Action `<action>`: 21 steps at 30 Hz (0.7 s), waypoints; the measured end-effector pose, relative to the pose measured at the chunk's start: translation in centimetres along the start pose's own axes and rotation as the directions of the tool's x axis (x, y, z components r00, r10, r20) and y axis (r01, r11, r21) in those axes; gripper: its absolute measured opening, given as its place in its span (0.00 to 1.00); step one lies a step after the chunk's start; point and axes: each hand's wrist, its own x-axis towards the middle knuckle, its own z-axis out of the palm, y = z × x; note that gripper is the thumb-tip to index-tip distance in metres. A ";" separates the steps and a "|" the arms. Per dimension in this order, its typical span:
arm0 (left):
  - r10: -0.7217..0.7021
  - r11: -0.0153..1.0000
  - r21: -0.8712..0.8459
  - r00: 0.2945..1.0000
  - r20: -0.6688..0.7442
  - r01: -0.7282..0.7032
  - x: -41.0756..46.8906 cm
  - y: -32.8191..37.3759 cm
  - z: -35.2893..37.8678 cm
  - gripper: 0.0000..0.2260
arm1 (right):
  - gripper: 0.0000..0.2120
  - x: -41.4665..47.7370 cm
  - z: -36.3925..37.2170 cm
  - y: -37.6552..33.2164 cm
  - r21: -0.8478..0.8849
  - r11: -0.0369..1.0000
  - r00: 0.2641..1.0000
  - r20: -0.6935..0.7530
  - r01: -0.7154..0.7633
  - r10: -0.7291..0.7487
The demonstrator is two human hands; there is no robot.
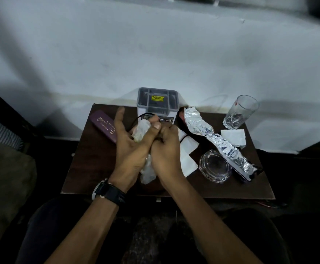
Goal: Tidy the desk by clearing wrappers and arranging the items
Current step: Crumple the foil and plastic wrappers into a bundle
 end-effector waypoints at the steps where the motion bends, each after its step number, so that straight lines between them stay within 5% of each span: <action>1: 0.056 0.998 0.025 0.998 0.005 -0.056 0.2 -0.1 -0.1 0.44 | 0.10 -0.4 -0.1 0.1 -0.068 0.998 1.000 0.020 0.018 -0.017; 3: 0.194 0.976 0.090 0.979 0.062 -0.199 0.6 -0.1 -0.5 0.44 | 0.11 -1.2 -0.5 0.5 -0.075 0.996 0.998 0.052 -0.042 0.046; 5: 0.305 0.935 0.138 0.938 0.165 -0.328 0.6 -0.3 -0.7 0.44 | 0.14 -2.0 -0.8 1.1 0.244 0.944 0.974 0.101 -0.221 0.202; 8: 0.337 0.894 0.195 0.892 0.300 -0.404 -0.3 -1.3 -0.2 0.42 | 0.13 -3.1 -1.2 1.1 0.580 0.731 0.920 0.091 -0.360 0.381; 11: 0.359 0.893 0.183 0.895 0.263 -0.412 -0.3 -1.6 -0.1 0.31 | 0.07 -3.5 -1.1 0.9 0.794 0.539 0.853 -0.050 -0.282 0.520; 13: 0.378 0.911 0.100 0.908 0.182 -0.399 0.2 -1.1 -0.1 0.22 | 0.12 -3.1 -0.9 0.9 0.791 0.498 0.802 -0.015 -0.356 0.597; 16: 0.352 0.936 -0.034 0.933 0.080 -0.350 0.0 -0.3 0.4 0.13 | 0.24 -2.6 -0.7 0.5 0.724 0.400 0.747 0.236 -0.562 0.622; 19: 0.304 0.952 -0.061 0.952 0.046 -0.301 -0.5 0.4 0.8 0.12 | 0.22 -2.4 -0.5 0.2 0.743 0.235 0.718 0.432 -0.626 0.546; 21: 0.334 0.941 0.032 0.939 0.081 -0.337 -0.6 0.5 0.6 0.10 | 0.18 -2.3 -0.5 0.5 0.728 0.289 0.729 0.403 -0.621 0.553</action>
